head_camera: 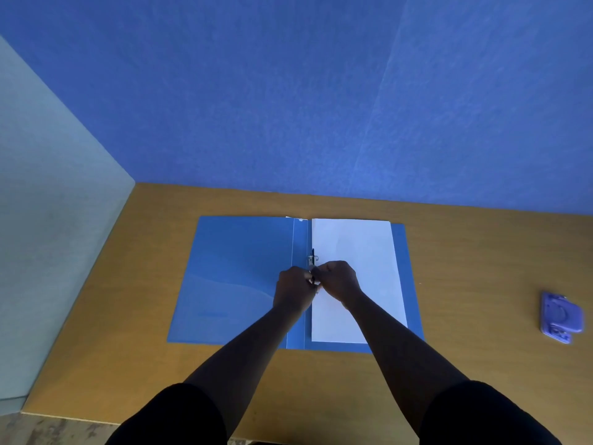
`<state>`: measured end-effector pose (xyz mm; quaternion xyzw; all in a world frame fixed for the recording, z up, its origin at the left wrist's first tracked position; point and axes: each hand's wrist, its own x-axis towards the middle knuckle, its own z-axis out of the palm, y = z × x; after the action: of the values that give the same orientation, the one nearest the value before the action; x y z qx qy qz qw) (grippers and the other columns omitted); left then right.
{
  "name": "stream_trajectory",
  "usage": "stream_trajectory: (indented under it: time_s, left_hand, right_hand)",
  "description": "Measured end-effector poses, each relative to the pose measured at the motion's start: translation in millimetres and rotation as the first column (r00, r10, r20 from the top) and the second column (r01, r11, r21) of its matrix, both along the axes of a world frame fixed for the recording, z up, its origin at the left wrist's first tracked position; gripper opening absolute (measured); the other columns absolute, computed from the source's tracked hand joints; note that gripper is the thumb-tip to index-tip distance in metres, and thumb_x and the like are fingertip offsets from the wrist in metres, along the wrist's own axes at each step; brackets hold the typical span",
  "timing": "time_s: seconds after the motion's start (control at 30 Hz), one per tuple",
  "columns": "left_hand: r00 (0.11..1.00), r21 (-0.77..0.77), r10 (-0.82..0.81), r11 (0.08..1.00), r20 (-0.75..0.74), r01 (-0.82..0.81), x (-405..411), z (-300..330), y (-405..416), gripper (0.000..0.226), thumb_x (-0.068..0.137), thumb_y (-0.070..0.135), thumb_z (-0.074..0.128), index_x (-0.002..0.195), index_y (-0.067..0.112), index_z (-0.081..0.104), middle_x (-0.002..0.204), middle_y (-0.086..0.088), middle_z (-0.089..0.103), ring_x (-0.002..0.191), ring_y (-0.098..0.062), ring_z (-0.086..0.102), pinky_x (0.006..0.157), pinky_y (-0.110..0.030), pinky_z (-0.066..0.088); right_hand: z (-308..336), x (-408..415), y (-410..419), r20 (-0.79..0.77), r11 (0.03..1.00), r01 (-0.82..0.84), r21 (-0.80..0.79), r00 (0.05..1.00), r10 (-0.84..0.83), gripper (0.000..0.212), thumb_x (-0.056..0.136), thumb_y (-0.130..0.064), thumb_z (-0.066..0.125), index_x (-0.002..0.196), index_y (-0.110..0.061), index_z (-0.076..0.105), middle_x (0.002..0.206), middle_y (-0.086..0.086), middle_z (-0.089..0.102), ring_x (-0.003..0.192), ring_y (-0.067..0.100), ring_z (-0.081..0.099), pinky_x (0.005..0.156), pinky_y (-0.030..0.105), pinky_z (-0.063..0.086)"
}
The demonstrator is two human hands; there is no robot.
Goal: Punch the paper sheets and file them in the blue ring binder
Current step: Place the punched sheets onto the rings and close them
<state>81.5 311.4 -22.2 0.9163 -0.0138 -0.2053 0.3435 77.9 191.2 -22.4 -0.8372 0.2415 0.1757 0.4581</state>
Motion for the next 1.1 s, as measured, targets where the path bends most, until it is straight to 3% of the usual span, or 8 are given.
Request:
stream_trajectory:
  time_s: [0.13,0.4,0.47,0.53,0.6,0.7,0.83,1.1]
  left_hand:
    - [0.993,0.058,-0.103,0.993,0.049,0.100,-4.5,-1.8,-6.8,0.018,0.084,0.022,0.068,0.084,0.006,0.077,0.078,-0.010,0.073,0.073,-0.023,0.069,0.063,-0.024,0.046]
    - [0.993,0.121,-0.118,0.986,0.020,0.115,-0.9,6.9,-4.6,0.036,0.075,-0.001,0.055,0.047,0.018,0.041,0.048,0.005,0.043,0.053,-0.020,0.051,0.042,-0.019,0.027]
    - [0.993,0.129,-0.118,0.985,0.026,0.114,-1.6,2.7,-2.8,0.028,0.074,0.000,0.056,0.053,0.018,0.051,0.057,0.002,0.054,0.064,-0.026,0.063,0.048,-0.020,0.038]
    - [0.990,0.134,-0.132,0.983,0.058,0.123,-2.8,3.6,-1.4,0.015,0.078,0.005,0.063,0.081,0.017,0.072,0.085,-0.003,0.067,0.085,-0.026,0.067,0.066,-0.028,0.053]
    - [0.969,0.179,-0.207,0.967,0.135,0.182,-3.0,2.5,-0.1,0.026,0.084,0.013,0.068,0.110,0.015,0.070,0.108,-0.006,0.066,0.100,-0.025,0.064,0.084,-0.036,0.055]
    - [0.889,0.257,-0.400,0.904,0.221,0.343,-1.5,0.2,-2.3,0.029,0.086,0.015,0.064,0.115,0.015,0.066,0.118,-0.005,0.064,0.111,-0.025,0.060,0.090,-0.037,0.053]
    - [0.880,0.261,-0.468,0.863,0.086,0.433,-3.2,-6.1,-4.8,0.046,0.089,0.014,0.063,0.133,0.010,0.053,0.145,-0.003,0.049,0.129,-0.024,0.051,0.102,-0.037,0.048]
    - [0.879,0.214,-0.477,0.861,0.027,0.461,-11.4,-8.8,-9.3,0.065,0.085,0.001,0.065,0.145,0.006,0.040,0.159,-0.004,0.028,0.133,-0.028,0.048,0.104,-0.035,0.047]
  right_hand:
    - [1.5,2.1,-7.0,-0.013,0.998,-0.020,-0.064,1.000,0.019,0.027,0.086,-0.023,0.061,0.078,-0.001,0.076,0.078,0.014,0.074,0.068,0.016,0.060,0.059,0.023,0.041]
    - [-9.2,-1.6,-7.6,-0.025,0.970,-0.088,-0.227,0.996,0.085,0.018,0.083,-0.012,0.062,0.079,-0.002,0.076,0.078,0.011,0.073,0.075,0.024,0.069,0.067,0.030,0.056]
    - [-12.5,-3.7,-6.9,-0.047,0.957,-0.096,-0.273,0.995,0.086,0.014,0.080,-0.010,0.062,0.075,-0.004,0.073,0.075,0.008,0.070,0.073,0.024,0.068,0.063,0.028,0.056]
    - [-11.8,-8.3,-7.6,-0.033,0.950,-0.089,-0.299,0.996,0.083,0.011,0.083,-0.013,0.062,0.075,-0.008,0.068,0.074,0.004,0.067,0.072,0.023,0.067,0.063,0.027,0.056]
    - [-8.9,-16.0,-8.6,0.025,0.949,-0.071,-0.306,0.996,0.082,0.010,0.087,-0.018,0.061,0.094,-0.016,0.068,0.088,0.002,0.070,0.081,0.022,0.068,0.070,0.030,0.057]
    - [-9.7,-26.8,-13.2,0.067,0.868,-0.262,-0.421,0.946,0.318,0.038,0.094,-0.022,0.056,0.132,-0.028,0.055,0.108,0.003,0.066,0.097,0.025,0.067,0.080,0.034,0.056]
    - [-16.1,-36.5,-19.3,-0.053,0.697,-0.461,-0.549,0.851,0.522,0.046,0.099,-0.025,0.049,0.143,-0.033,0.041,0.107,0.007,0.057,0.096,0.029,0.063,0.079,0.036,0.051]
    - [-27.3,-54.7,-35.2,-0.029,0.763,-0.443,-0.471,0.872,0.488,0.051,0.098,-0.033,0.049,0.147,-0.028,0.038,0.117,0.007,0.056,0.107,0.025,0.060,0.089,0.037,0.052]
